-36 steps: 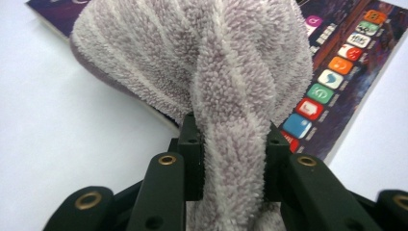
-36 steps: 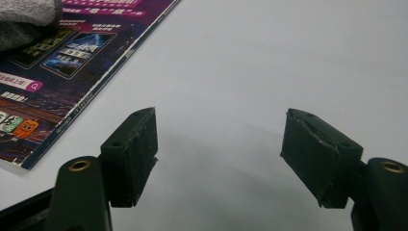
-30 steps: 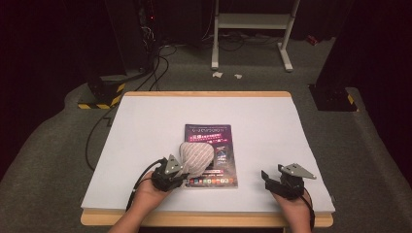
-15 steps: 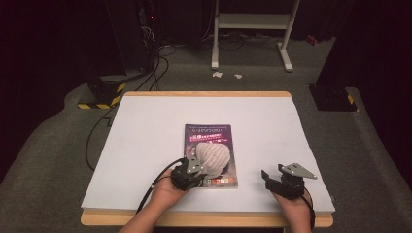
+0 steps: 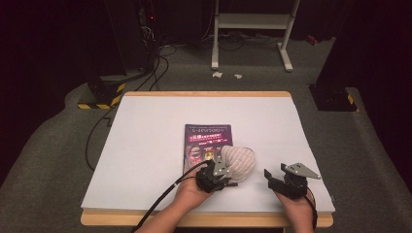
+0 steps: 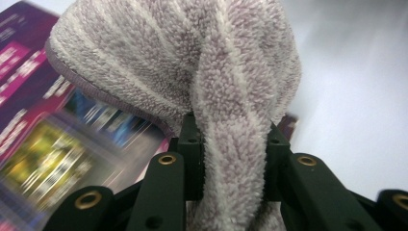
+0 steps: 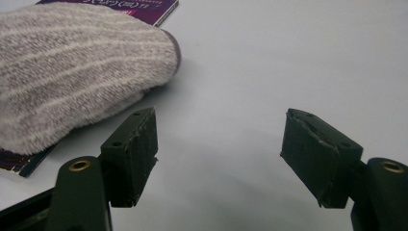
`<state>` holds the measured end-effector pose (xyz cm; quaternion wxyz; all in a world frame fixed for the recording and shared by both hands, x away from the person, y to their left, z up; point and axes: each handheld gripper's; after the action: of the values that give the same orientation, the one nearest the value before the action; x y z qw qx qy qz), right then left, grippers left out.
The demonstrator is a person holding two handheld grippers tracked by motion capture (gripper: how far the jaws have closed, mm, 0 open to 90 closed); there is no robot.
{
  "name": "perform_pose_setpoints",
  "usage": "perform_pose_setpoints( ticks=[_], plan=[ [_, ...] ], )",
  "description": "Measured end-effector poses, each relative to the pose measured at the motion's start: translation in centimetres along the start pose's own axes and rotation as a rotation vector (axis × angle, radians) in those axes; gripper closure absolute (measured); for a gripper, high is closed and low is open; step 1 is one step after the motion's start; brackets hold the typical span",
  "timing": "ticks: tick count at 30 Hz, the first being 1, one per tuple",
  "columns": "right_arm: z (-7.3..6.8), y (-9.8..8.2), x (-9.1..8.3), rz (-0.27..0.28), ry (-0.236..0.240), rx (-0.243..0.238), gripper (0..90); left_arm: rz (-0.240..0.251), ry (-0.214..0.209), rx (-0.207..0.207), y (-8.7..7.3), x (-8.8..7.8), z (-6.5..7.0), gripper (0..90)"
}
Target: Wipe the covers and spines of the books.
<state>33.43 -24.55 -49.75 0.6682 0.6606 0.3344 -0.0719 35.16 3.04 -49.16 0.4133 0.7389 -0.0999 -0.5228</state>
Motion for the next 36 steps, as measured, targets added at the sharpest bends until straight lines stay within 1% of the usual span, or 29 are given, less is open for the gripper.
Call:
perform_pose_setpoints(
  ticks=[4,5,6,9,14,16,19,22,26,27,28,31,34,36],
  plan=[
    [0.2,0.0,-0.2,0.007,-0.004,0.009,28.4,0.012,-0.019,0.012,0.8,0.7,0.7,69.7],
    [0.3,0.0,-0.2,0.010,-0.006,0.007,28.4,0.015,-0.025,0.008,0.9,0.8,0.9,69.7],
    [0.3,0.0,-0.3,0.011,-0.006,0.011,28.4,0.014,-0.029,0.014,1.0,0.9,0.9,69.7],
    [0.5,0.1,-0.4,0.012,-0.008,0.013,28.4,0.018,-0.035,0.009,1.1,1.0,1.0,69.6],
    [0.6,0.2,-0.5,0.021,-0.010,0.018,28.4,0.017,-0.015,0.015,0.8,0.5,0.8,69.6],
    [0.6,0.2,-0.6,0.024,-0.011,0.020,28.4,0.016,-0.005,0.000,0.4,0.2,0.3,69.6],
    [0.6,0.2,-0.6,0.022,-0.011,0.020,28.4,0.011,0.019,-0.019,-0.4,-0.5,-0.8,69.6],
    [0.6,0.2,-0.6,0.020,-0.011,0.014,28.4,0.010,0.054,-0.042,-1.4,-1.4,-2.2,69.6],
    [0.5,0.2,-0.6,0.021,-0.012,0.012,28.4,0.014,0.112,-0.085,-2.6,-2.9,-4.7,69.6],
    [0.5,0.1,-0.6,0.021,-0.013,0.014,28.4,0.011,0.132,-0.098,-3.0,-3.4,-5.5,69.7],
    [0.5,0.1,-0.6,0.020,-0.013,0.014,28.4,0.010,0.144,-0.109,-3.3,-3.7,-6.0,69.7],
    [0.5,0.1,-0.5,0.017,-0.013,0.017,28.5,-0.003,0.195,-0.146,-4.3,-4.5,-8.2,69.7],
    [0.4,0.1,-0.5,0.015,-0.014,0.013,28.5,-0.022,0.227,-0.179,-5.1,-4.9,-10.0,69.6],
    [0.4,0.1,-0.4,0.014,-0.014,0.014,28.5,-0.027,0.233,-0.199,-5.5,-5.0,-10.8,69.5]
  ],
)
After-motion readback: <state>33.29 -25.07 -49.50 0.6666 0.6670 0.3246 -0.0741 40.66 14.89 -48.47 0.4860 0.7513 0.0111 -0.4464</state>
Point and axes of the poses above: each handheld gripper's, and its own axes: x roughly forward along the jaws, y roughly out of its top, z roughly to its right, and after that the axes turned 3 degrees about x, right-handed
